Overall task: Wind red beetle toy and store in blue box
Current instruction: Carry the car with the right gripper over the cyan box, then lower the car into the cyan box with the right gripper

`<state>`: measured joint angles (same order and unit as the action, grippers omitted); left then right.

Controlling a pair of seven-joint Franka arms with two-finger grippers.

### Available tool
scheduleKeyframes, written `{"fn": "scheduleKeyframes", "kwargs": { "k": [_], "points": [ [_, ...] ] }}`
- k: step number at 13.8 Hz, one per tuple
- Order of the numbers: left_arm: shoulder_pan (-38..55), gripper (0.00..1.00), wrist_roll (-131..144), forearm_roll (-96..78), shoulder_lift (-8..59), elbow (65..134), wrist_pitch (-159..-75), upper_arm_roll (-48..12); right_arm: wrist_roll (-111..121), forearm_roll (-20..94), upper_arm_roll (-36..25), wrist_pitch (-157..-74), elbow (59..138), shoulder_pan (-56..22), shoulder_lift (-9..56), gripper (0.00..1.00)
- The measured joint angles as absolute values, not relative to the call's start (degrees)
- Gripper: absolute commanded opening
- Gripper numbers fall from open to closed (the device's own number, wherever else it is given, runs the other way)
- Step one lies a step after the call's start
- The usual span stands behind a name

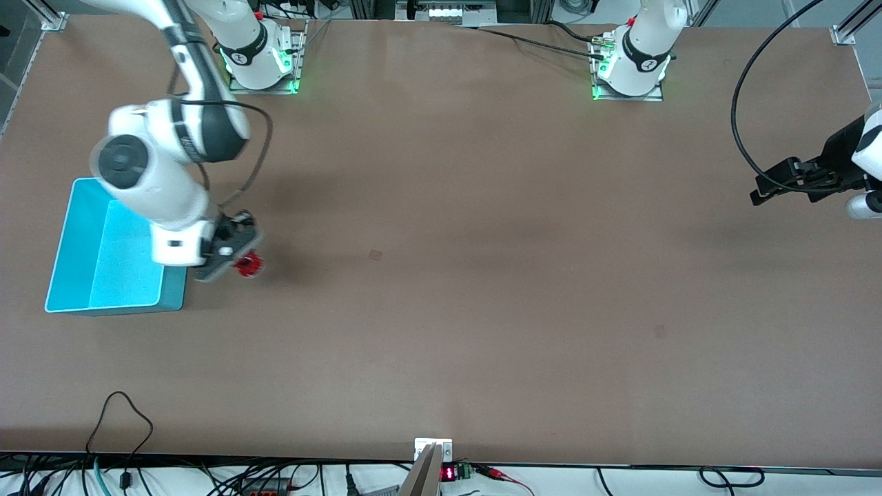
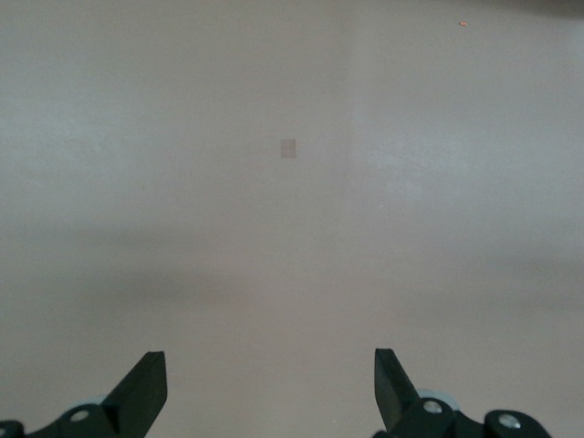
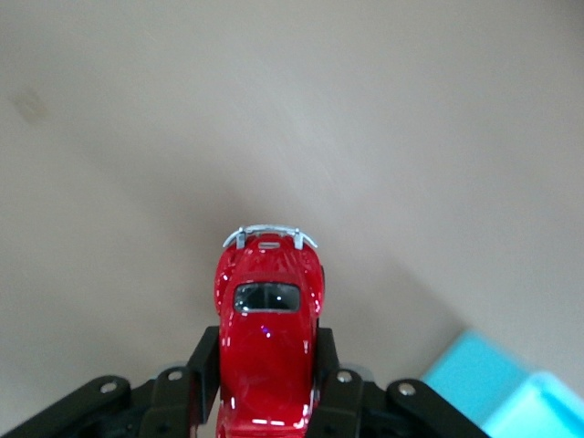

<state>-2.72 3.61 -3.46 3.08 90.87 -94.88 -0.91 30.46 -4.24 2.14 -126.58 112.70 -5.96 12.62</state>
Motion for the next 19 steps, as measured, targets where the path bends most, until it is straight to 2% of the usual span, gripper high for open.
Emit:
{"fn": "scheduleKeyframes", "kwargs": {
  "k": [2,4,8,11,15,19],
  "points": [
    [-2.72,1.00,3.61,-3.46,2.99,90.88,-94.83,-0.91,28.09,-4.24,0.58,-126.32,116.42,-1.57,9.92,0.02],
    [-2.71,1.00,3.61,-3.46,2.92,90.87,-94.83,-0.92,24.83,-4.24,-3.37,-125.42,118.23,-0.34,8.43,0.02],
    [-2.71,1.00,3.60,-3.46,2.90,90.88,-94.83,-0.92,23.35,-4.25,-9.65,-125.97,119.40,2.19,8.74,0.03],
    [-2.71,1.00,3.60,-3.46,2.90,90.89,-94.83,-0.92,23.41,-4.26,-12.93,-130.97,120.96,3.08,11.31,0.03],
    [-2.72,1.00,3.60,-3.46,2.90,90.89,-94.83,-0.92,24.01,-4.29,-14.49,-141.80,125.79,4.49,16.45,0.03],
    [-2.78,1.00,3.60,-3.46,2.90,90.90,-94.83,-0.88,24.67,-4.29,-14.59,-144.89,127.14,6.95,20.11,0.06]
  ]
}}
